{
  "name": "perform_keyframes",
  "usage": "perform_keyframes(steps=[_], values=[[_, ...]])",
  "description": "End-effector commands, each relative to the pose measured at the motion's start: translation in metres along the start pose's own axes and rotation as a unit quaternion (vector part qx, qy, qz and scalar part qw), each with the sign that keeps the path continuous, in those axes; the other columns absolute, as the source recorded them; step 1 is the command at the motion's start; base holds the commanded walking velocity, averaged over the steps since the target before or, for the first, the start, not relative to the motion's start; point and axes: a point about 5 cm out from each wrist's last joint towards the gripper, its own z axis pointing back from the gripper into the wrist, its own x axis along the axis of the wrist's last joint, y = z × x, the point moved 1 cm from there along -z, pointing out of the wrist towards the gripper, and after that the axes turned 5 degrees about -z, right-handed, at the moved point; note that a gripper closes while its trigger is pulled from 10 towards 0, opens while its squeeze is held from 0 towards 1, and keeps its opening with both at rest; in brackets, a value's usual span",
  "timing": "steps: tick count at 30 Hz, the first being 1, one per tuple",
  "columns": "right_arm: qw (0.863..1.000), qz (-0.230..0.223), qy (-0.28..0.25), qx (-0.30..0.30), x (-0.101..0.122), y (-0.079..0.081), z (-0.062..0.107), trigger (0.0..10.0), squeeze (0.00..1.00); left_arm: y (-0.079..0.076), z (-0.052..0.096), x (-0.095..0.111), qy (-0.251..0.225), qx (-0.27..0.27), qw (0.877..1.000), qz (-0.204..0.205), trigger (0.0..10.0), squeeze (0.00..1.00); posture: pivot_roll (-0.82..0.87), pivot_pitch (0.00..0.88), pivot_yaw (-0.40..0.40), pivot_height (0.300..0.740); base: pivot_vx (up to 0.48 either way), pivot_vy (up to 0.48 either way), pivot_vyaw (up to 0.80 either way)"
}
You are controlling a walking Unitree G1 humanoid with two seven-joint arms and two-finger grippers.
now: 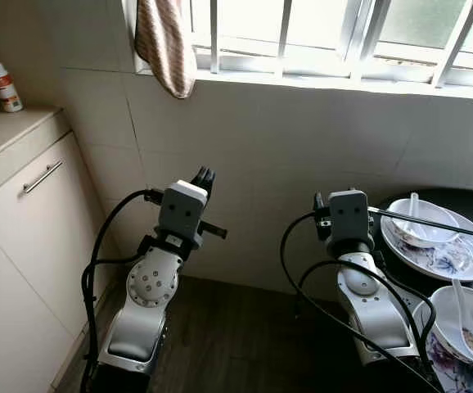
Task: Kitchen organization
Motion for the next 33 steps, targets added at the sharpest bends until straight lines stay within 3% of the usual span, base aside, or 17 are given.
perform_keyframes(steps=[1, 3, 8, 23, 27, 30, 33], values=[[0.999, 0.018, 0.026, -0.036, -0.009, -0.013, -0.002, 10.0, 0.00, -0.001, -0.001, -0.001, 0.004, -0.004, 1.000, -0.001, 10.0, 0.00, 0.08, 0.000, -0.017, 0.740, 0.000, 0.000, -0.80], [0.997, 0.024, 0.042, -0.054, -0.014, -0.022, -0.002, 10.0, 0.00, -0.001, -0.001, -0.002, 0.005, -0.005, 1.000, -0.001, 10.0, 0.00, 0.08, 0.000, -0.016, 0.740, 0.000, 0.000, 0.00], [0.998, 0.016, 0.045, -0.052, -0.013, -0.022, -0.003, 10.0, 0.00, -0.001, -0.001, -0.002, 0.006, -0.006, 1.000, -0.001, 10.0, 0.00, 0.08, 0.000, -0.013, 0.740, 0.000, 0.000, 0.00], [0.999, 0.016, 0.030, -0.036, -0.001, -0.027, -0.010, 10.0, 0.00, -0.002, 0.000, -0.002, 0.002, -0.007, 1.000, -0.001, 10.0, 0.00, 0.08, 0.000, -0.013, 0.740, 0.000, 0.000, -0.80], [0.999, 0.004, 0.029, 0.015, 0.000, -0.014, -0.008, 10.0, 0.00, -0.004, 0.000, -0.002, 0.003, -0.017, 1.000, -0.013, 10.0, 0.00, 0.08, 0.000, -0.016, 0.740, 0.000, -0.120, 0.00], [0.999, -0.005, 0.028, 0.020, 0.001, -0.013, -0.009, 10.0, 0.00, -0.005, 0.001, -0.003, 0.007, -0.018, 1.000, -0.015, 10.0, 0.00, 0.08, 0.000, -0.015, 0.740, 0.000, -0.395, -0.53], [0.999, 0.020, 0.009, 0.027, 0.005, -0.013, -0.010, 10.0, 0.00, -0.003, 0.001, -0.002, 0.001, -0.009, 1.000, -0.003, 10.0, 0.00, 0.08, 0.000, -0.016, 0.740, 0.000, -0.315, -0.70]])
